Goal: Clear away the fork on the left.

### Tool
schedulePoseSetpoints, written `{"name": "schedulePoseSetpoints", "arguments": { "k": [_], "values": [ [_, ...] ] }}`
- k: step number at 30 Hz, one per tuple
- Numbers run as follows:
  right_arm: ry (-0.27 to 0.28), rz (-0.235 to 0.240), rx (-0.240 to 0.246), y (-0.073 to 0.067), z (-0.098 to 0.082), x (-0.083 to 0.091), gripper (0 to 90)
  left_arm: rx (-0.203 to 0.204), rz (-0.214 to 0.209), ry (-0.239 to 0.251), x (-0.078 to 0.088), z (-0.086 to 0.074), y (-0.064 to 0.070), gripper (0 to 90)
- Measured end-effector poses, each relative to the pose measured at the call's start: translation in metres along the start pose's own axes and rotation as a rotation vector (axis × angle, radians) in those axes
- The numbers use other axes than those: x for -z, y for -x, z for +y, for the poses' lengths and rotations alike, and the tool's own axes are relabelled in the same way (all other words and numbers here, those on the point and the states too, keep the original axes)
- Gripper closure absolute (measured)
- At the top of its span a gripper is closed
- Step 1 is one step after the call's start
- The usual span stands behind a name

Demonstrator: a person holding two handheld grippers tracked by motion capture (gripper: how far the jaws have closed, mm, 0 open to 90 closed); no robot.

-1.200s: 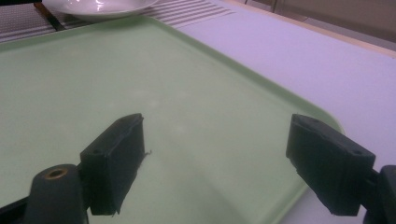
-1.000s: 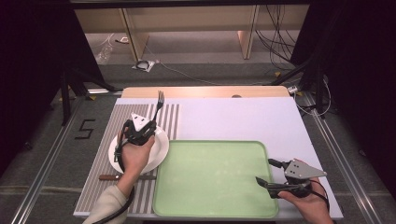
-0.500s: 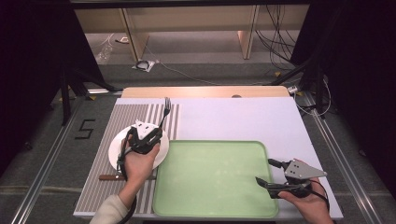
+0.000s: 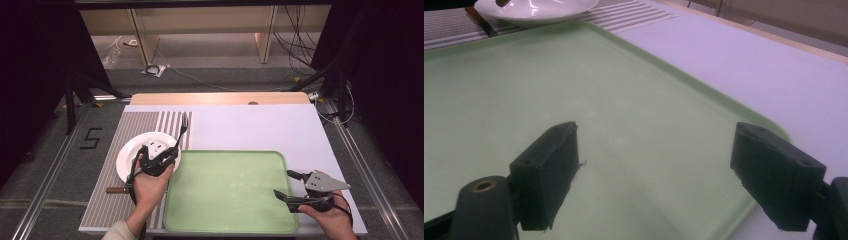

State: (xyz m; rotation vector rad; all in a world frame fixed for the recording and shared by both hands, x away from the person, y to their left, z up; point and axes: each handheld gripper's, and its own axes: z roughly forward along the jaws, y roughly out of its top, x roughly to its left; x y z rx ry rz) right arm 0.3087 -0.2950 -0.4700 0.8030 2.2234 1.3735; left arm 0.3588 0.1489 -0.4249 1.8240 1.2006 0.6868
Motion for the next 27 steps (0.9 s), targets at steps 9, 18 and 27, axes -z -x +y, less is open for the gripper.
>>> {"name": "schedulePoseSetpoints", "arguments": {
  "k": [9, 18, 27],
  "values": [
    [0.004, -0.001, -0.004, 0.000, 0.000, 0.001, 20.4, 0.005, -0.010, -0.004, 0.011, -0.008, 0.008, 77.1],
    [0.005, -0.001, -0.001, 0.000, 0.000, 0.000, 20.3, 0.015, -0.024, -0.036, 0.015, -0.016, 0.017, 77.1],
    [-0.003, -0.006, 0.001, 0.000, 0.000, 0.001, 20.3, 0.004, -0.034, -0.072, 0.014, -0.023, 0.024, 77.0]
  ]
}}
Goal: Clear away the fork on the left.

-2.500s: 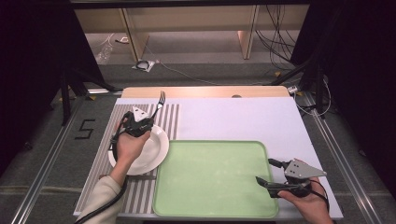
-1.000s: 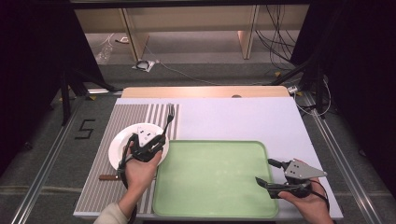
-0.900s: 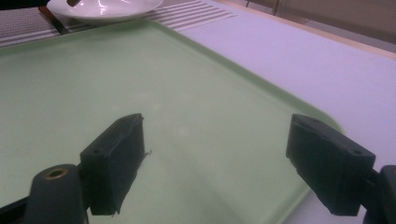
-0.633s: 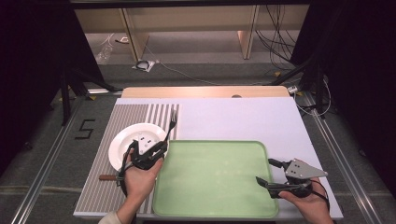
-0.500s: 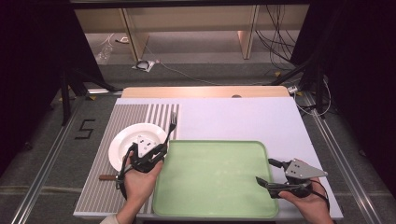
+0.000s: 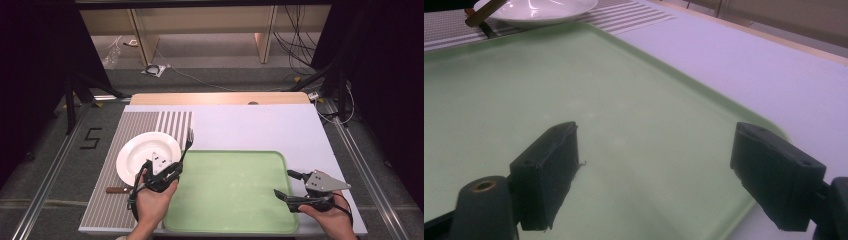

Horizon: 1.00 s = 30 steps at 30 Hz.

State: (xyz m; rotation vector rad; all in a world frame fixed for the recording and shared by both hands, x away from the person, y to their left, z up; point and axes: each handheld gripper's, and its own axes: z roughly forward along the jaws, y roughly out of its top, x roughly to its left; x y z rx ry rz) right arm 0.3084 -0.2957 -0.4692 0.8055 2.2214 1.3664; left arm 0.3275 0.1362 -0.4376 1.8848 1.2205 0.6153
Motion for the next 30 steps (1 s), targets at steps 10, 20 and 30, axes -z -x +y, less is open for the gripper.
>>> {"name": "schedulePoseSetpoints", "arguments": {
  "k": [10, 20, 30],
  "values": [
    [0.000, -0.002, 0.001, 0.000, 0.000, 0.001, 20.4, -0.012, -0.012, -0.040, -0.004, -0.006, 0.007, 77.0],
    [0.008, 0.003, 0.000, -0.001, 0.000, 0.000, 20.4, -0.017, -0.025, -0.069, -0.005, -0.012, 0.011, 77.0],
    [0.007, 0.003, 0.000, -0.001, 0.000, 0.000, 20.3, -0.013, -0.035, -0.097, -0.006, -0.017, 0.014, 77.0]
  ]
}}
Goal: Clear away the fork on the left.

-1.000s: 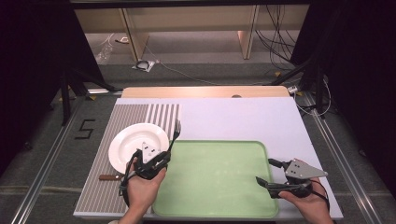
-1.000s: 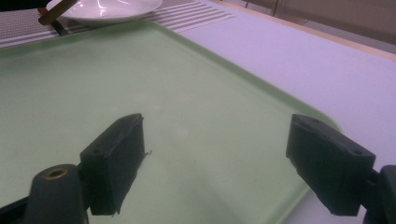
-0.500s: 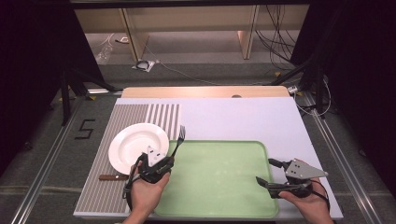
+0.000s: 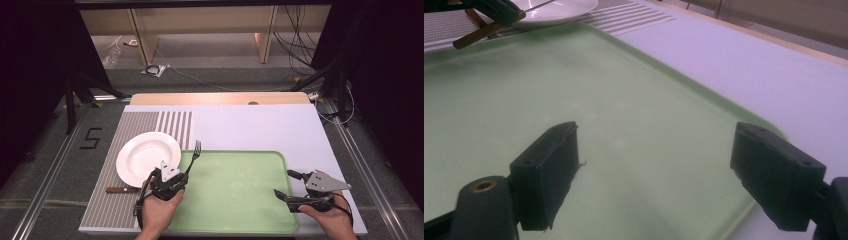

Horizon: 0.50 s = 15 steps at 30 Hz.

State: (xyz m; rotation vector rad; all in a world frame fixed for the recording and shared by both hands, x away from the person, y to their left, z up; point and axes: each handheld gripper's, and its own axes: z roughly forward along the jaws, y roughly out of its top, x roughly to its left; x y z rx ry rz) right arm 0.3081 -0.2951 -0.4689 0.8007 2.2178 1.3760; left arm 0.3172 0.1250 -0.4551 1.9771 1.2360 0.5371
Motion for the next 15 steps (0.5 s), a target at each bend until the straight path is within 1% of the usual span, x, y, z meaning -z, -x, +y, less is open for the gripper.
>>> {"name": "schedulePoseSetpoints", "arguments": {
  "k": [6, 15],
  "values": [
    [0.000, 0.000, -0.001, 0.0001, 0.0000, 0.0000, 20.3, 0.005, 0.002, -0.024, -0.0012, -0.0042, -0.0002, 77.0],
    [-0.001, 0.001, 0.001, -0.0001, 0.0000, 0.0000, 20.4, 0.011, 0.001, -0.045, -0.0032, -0.0072, 0.0009, 77.0]
  ]
}}
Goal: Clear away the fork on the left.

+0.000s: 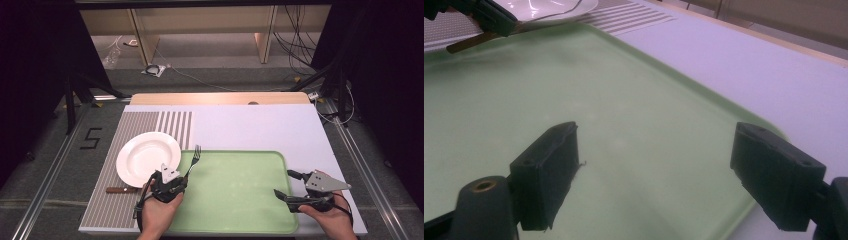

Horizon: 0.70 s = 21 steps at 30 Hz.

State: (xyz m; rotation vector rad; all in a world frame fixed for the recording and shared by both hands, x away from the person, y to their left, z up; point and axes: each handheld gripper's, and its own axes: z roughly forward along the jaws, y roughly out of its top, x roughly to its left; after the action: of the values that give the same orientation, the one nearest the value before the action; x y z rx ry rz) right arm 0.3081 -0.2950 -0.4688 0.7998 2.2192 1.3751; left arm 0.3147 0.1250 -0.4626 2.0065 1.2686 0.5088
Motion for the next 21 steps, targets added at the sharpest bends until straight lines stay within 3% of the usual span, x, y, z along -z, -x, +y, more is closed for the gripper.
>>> {"name": "schedulePoseSetpoints", "arguments": {
  "k": [3, 5, 6, 12, 15, 18, 21],
  "values": [
    [0.002, 0.001, -0.001, 0.000, 0.000, 0.000, 20.4, -0.011, 0.007, -0.016, -0.001, -0.002, 0.001, 76.8],
    [0.001, 0.000, -0.001, 0.000, 0.000, 0.000, 20.4, 0.003, -0.002, -0.034, -0.004, -0.005, 0.001, 76.5],
    [0.000, 0.000, -0.001, 0.000, 0.000, 0.000, 20.3, -0.019, -0.001, -0.050, -0.005, -0.007, 0.000, 76.3],
    [0.000, -0.001, -0.002, 0.000, 0.000, 0.000, 20.3, -0.002, -0.019, -0.003, 0.003, -0.007, -0.001, 67.3],
    [0.000, -0.001, -0.001, 0.000, 0.000, 0.000, 20.4, 0.000, -0.027, -0.002, 0.007, -0.007, -0.007, 73.4],
    [-0.001, 0.000, -0.001, 0.000, 0.000, 0.000, 20.3, -0.024, -0.033, -0.036, 0.007, -0.009, -0.013, 88.9],
    [0.001, -0.002, 0.000, 0.000, 0.000, 0.000, 20.3, -0.049, -0.029, -0.055, 0.007, -0.010, -0.014, 89.8]
  ]
}}
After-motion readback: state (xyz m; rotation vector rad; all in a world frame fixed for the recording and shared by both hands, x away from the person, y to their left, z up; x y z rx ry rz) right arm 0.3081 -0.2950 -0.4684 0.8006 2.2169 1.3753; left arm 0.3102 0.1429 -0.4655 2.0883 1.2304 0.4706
